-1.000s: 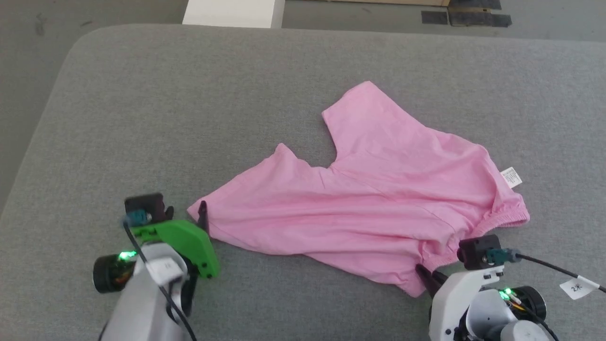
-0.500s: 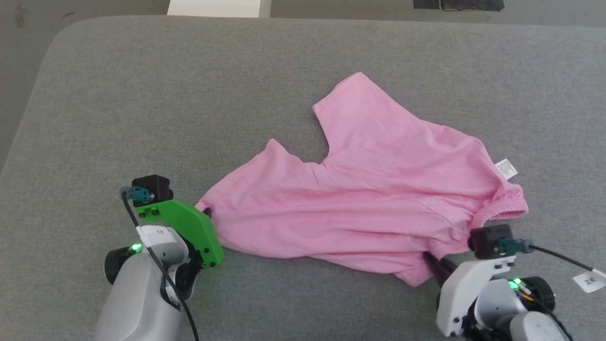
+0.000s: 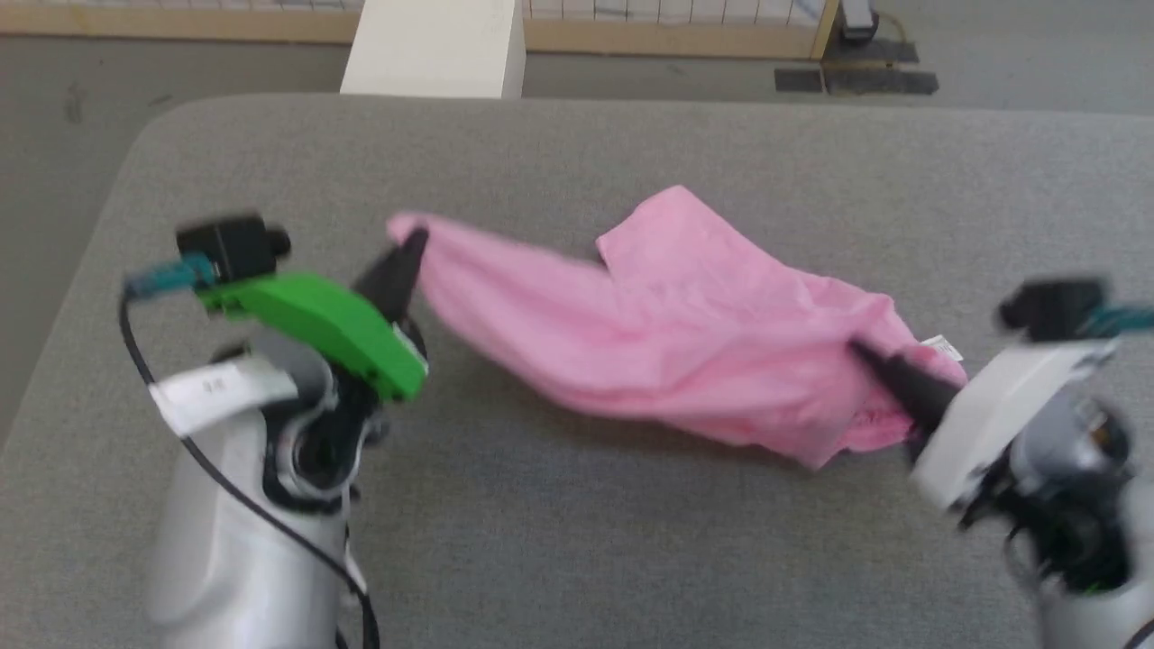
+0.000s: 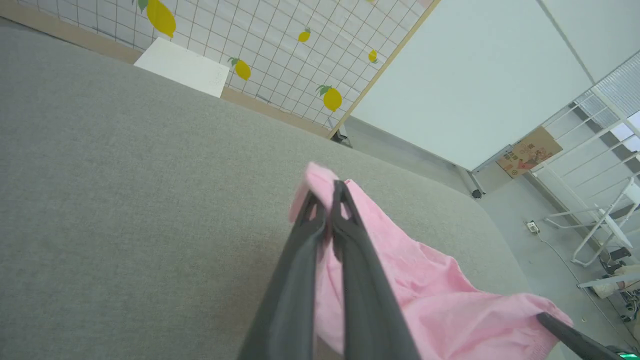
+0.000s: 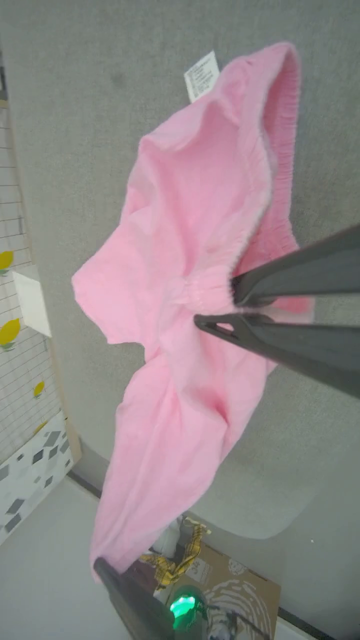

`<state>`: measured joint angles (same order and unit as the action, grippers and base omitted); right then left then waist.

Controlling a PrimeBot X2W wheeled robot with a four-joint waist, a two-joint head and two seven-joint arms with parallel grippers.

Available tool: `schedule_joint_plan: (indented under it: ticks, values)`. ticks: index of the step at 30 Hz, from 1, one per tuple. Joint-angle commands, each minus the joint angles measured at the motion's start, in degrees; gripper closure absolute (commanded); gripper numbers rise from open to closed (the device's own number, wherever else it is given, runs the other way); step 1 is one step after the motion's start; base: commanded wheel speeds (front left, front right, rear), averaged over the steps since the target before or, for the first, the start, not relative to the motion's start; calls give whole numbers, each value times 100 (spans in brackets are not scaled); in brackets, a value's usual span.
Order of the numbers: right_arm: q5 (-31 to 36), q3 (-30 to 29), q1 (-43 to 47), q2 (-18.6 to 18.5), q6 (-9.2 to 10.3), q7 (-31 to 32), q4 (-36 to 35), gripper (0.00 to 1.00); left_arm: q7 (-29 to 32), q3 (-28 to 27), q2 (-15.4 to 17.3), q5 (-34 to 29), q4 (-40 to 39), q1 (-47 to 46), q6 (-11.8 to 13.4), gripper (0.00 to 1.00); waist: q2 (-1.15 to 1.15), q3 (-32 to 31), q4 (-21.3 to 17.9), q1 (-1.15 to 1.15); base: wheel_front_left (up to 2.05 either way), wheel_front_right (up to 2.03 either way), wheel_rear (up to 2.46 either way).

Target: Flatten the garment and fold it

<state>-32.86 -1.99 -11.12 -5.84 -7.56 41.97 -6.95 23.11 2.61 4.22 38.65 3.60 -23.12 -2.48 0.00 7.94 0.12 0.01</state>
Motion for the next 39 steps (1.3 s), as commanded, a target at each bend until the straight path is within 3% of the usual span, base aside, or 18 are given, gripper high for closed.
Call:
schedule_joint_plan:
  ticks: [1, 5, 10, 19, 25, 32, 34, 39]
  values:
    - [-204, -132, -291, -103, 8, 201, -178, 100, 33, -14, -9, 28, -150, -271, -22, 100, 0, -171, -51, -1, 0, 0, 0]
    - [-656, -557, -966, -218, 8, 810, -458, 100, 6, -78, -38, 176, -450, -840, 63, 100, 0, -287, -94, -1, 0, 0, 0]
    - [-947, -1004, -1889, -76, 8, 1469, -367, 100, -2, -127, -36, 188, -516, -1671, 247, 100, 0, -287, -136, -1, 0, 0, 0]
    - [-474, -1353, -3652, 110, 8, 1738, 544, 100, -123, -159, 228, -297, 510, -3257, 555, 100, 0, 326, -197, -1, 0, 0, 0]
    - [205, -1037, -4998, 136, 8, 1179, 1361, 100, -537, -146, 432, -735, 1403, -4489, 729, 100, 0, 1189, -304, -1, 0, 0, 0]
    - [796, -765, -6584, 159, 8, -139, 2456, 100, -1371, -167, 471, -1098, 2118, -5775, 935, 100, 0, 2086, -347, -1, 0, 0, 0]
    - [888, -597, -7062, 99, 8, -824, 2977, 100, -1786, -161, 406, -1090, 2481, -6085, 826, 100, 0, 2415, -259, -1, 0, 0, 0]
    - [636, -385, -7060, -127, 8, -1256, 3334, 100, -2149, -183, 267, -880, 2859, -6008, 528, 100, 0, 2611, -60, -1, 0, 0, 0]
